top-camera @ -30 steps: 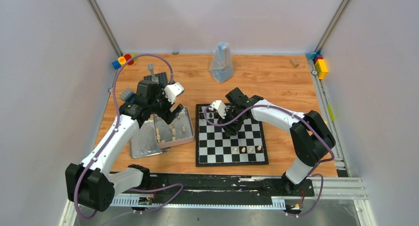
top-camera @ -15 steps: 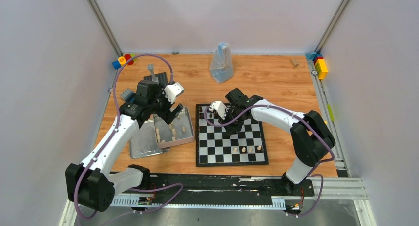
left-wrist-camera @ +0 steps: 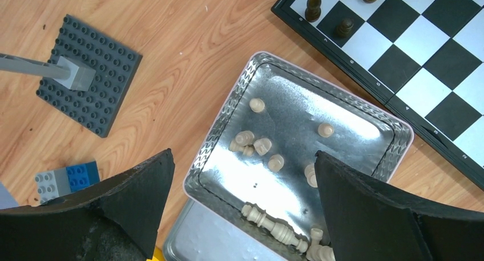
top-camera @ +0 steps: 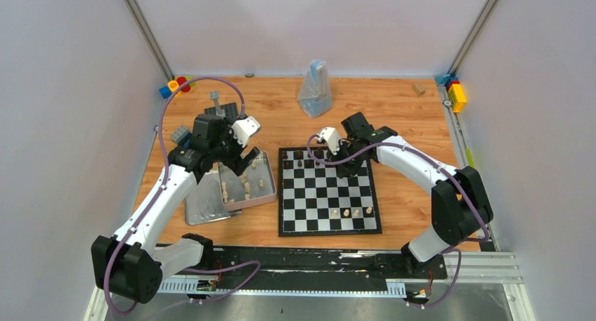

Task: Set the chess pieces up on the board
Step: Place the chess piece on the chessboard.

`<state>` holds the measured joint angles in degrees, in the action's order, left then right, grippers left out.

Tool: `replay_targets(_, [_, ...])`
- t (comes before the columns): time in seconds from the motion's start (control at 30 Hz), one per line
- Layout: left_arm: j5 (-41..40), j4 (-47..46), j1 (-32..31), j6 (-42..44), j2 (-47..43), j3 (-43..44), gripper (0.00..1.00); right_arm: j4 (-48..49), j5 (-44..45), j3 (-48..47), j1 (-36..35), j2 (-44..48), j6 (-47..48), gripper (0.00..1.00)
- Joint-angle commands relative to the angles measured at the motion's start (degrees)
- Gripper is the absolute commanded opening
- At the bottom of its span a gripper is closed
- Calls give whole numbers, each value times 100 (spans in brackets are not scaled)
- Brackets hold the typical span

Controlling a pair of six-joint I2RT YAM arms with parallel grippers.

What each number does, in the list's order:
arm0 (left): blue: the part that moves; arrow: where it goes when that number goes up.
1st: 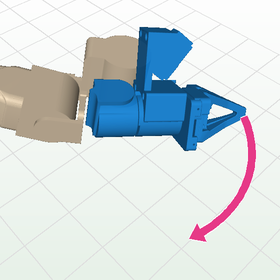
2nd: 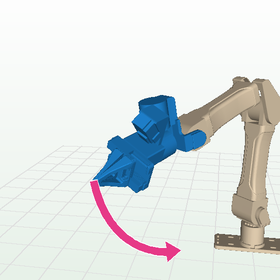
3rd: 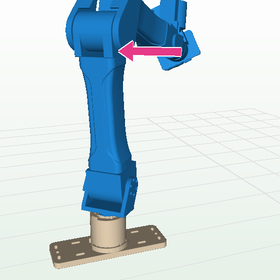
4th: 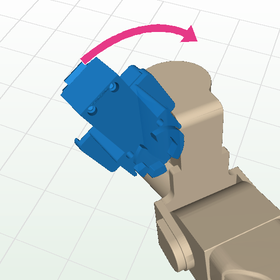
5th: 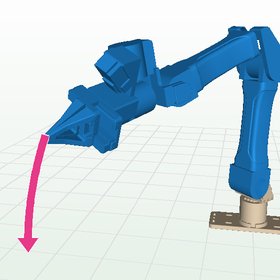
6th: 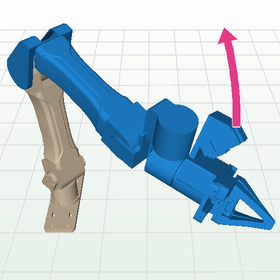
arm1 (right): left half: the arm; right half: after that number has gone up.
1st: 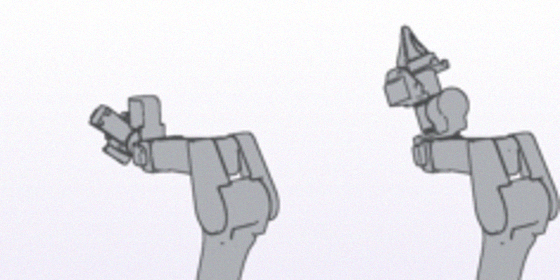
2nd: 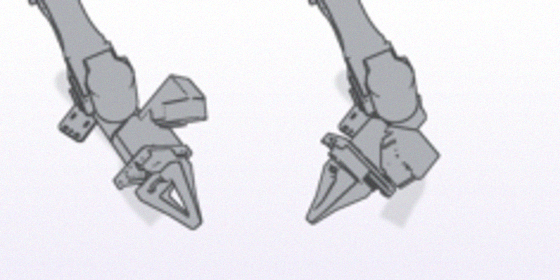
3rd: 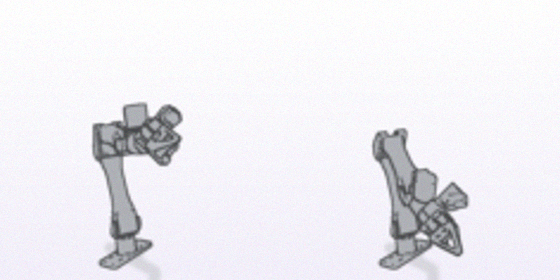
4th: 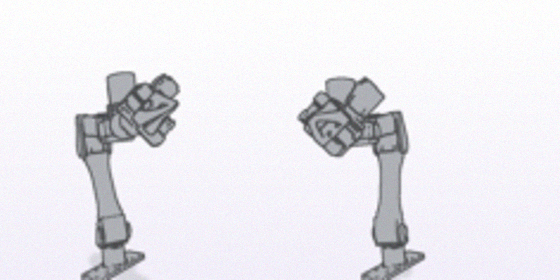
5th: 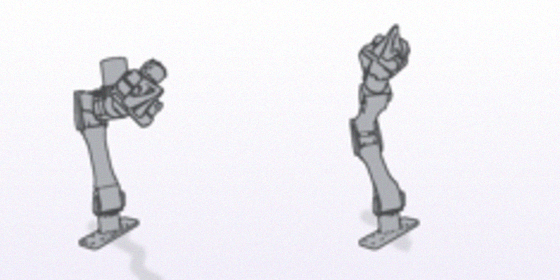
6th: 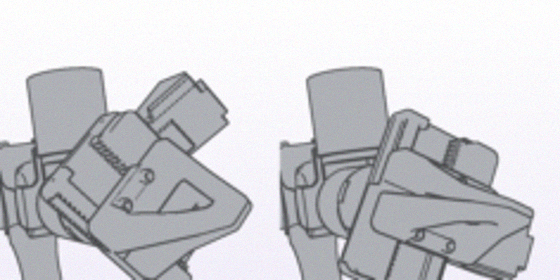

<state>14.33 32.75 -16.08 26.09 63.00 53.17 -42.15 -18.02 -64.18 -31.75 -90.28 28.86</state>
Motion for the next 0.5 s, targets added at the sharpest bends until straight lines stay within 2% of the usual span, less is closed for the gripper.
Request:
replay_targets(0.0, [-54, -173, 30, -35, -129, -30, 100, -127, 130, -182, 464, 277, 133, 0])
replay_targets(0.47, [-110, -182, 26, -16, -108, -52, 100, -88, 302, -542, 1458, -360, 65, 2])
